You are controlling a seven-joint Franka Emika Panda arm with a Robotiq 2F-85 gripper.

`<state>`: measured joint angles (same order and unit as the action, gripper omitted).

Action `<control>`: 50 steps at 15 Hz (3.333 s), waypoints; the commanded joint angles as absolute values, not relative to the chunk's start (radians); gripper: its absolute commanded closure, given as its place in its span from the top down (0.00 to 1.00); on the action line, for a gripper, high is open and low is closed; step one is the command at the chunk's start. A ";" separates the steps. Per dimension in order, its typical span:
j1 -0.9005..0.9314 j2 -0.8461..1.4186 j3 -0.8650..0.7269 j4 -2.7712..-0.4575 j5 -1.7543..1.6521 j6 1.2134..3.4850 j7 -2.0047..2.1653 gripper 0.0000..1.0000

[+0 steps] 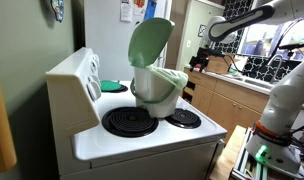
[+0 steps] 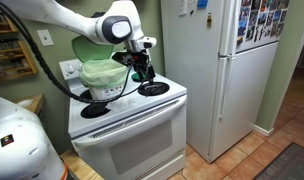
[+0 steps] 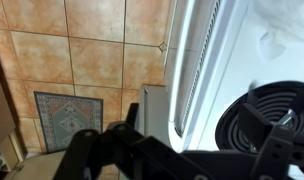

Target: Pick up the silver tongs, pick up the white tissue with the tongs and put it in the bin, put the silver tongs back on the hob of the stove

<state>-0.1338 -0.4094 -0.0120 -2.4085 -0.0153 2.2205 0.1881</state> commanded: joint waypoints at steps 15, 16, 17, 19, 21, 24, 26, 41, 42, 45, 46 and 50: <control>-0.067 0.009 -0.030 -2.031 0.147 2.262 0.138 1.00; -0.062 0.049 -0.028 -1.989 0.192 2.248 0.121 1.00; -0.061 0.091 -0.022 -1.948 0.206 2.235 0.135 1.00; -0.057 0.164 -0.013 -1.869 0.273 2.177 0.125 1.00; -0.052 0.231 -0.008 -1.800 0.268 2.111 0.149 1.00; -0.045 0.223 -0.011 -1.820 0.238 2.137 0.147 1.00; -0.042 0.265 -0.011 -1.779 0.232 2.130 0.147 1.00; 0.040 0.340 -0.014 -1.738 0.078 2.176 0.286 1.00; 0.052 0.355 -0.013 -1.733 0.065 2.189 0.308 1.00; 0.066 0.385 0.006 -1.734 0.103 2.275 0.313 1.00; 0.076 0.398 0.002 -1.732 0.089 2.291 0.322 1.00; 0.093 0.438 -0.004 -1.726 0.069 2.320 0.329 1.00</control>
